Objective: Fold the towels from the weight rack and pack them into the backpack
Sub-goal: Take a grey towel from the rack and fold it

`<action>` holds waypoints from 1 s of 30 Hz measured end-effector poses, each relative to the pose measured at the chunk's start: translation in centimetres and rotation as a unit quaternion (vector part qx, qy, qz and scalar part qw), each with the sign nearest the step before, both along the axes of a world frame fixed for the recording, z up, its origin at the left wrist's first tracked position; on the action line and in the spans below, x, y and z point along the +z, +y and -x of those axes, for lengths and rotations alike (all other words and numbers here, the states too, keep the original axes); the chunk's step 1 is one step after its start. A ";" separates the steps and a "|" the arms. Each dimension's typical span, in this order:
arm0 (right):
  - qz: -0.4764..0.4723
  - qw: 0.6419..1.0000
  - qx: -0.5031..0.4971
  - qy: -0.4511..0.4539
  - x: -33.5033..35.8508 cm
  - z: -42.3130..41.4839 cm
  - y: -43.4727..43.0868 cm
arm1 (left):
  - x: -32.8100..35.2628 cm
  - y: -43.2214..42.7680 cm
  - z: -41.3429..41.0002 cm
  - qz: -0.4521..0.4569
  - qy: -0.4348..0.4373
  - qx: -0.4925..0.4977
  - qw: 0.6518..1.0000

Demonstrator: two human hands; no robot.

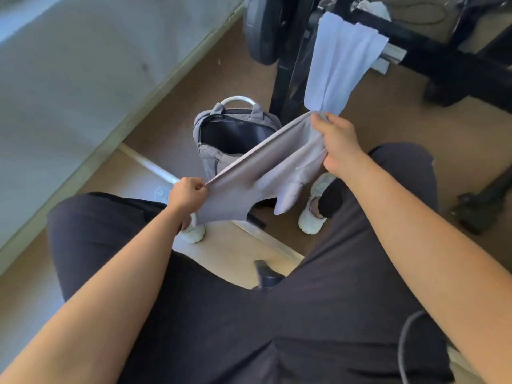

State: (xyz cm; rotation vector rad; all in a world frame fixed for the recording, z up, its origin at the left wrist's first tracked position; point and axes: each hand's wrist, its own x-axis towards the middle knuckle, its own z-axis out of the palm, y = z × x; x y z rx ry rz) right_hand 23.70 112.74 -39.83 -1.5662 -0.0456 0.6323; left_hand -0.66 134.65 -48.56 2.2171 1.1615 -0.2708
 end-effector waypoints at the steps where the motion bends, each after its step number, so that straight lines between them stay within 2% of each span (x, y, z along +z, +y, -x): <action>1: -0.002 0.999 -0.001 0.039 -0.6 -0.6 -0.1 | -0.1 0.0 0.1 0.006 0.009 0.009 1.000; 3: 0.002 0.997 0.002 0.079 -1.2 -1.3 -0.3 | -0.6 0.4 0.4 0.017 0.013 0.045 0.999; 5: 0.023 0.997 0.023 0.072 -1.6 -1.8 -0.6 | -0.7 0.8 0.7 0.029 0.005 0.097 0.995; 7: 0.106 0.991 0.076 -0.026 -1.3 -2.2 -1.1 | -0.5 0.9 0.5 0.047 -0.029 0.137 0.989; 9: 0.208 0.958 0.114 -0.161 -1.2 -2.4 -1.7 | -0.3 1.1 0.0 0.072 -0.088 0.176 0.978; 11: 0.257 0.928 0.132 -0.236 -1.4 -2.7 -2.1 | 0.3 1.6 -0.4 0.085 -0.138 0.217 0.963; 14: 0.313 0.902 0.145 -0.259 -1.9 -3.0 -2.4 | 0.9 3.1 -0.2 0.098 -0.214 0.292 0.927; 16: 0.348 0.889 0.143 -0.261 -2.3 -3.3 -2.4 | 1.1 3.7 0.1 0.075 -0.245 0.325 0.911; 20: 0.389 0.871 0.112 -0.279 -2.5 -3.3 -2.3 | 1.0 4.3 0.2 0.035 -0.239 0.374 0.896; 22: 0.394 0.876 0.077 -0.267 -2.3 -3.2 -2.3 | 0.8 4.8 0.4 0.054 -0.239 0.418 0.875; 25: 0.368 0.904 0.037 -0.214 -2.2 -3.3 -2.4 | 0.6 5.2 0.5 0.122 -0.260 0.477 0.831; 27: 0.335 0.929 0.023 -0.155 -2.3 -3.2 -2.2 | 1.1 4.8 0.3 0.174 -0.281 0.481 0.812; 30: 0.279 0.958 0.034 -0.062 -2.2 -3.1 -1.7 | 2.4 3.6 0.1 0.274 -0.291 0.440 0.804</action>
